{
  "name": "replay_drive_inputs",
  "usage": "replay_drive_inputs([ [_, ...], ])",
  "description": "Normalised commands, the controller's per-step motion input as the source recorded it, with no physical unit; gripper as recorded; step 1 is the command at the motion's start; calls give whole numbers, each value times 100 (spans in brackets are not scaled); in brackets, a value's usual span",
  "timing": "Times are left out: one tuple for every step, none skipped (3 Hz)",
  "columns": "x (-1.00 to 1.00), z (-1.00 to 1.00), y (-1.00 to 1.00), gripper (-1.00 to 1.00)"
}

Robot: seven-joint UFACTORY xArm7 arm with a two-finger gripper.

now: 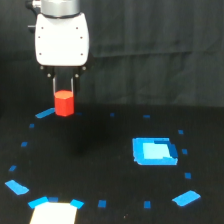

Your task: Pick up the red object from the table

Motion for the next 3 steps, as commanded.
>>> replay_drive_inputs([
  [8,3,0,-100],
  [24,30,7,-91],
  [6,-1,-4,-100],
])
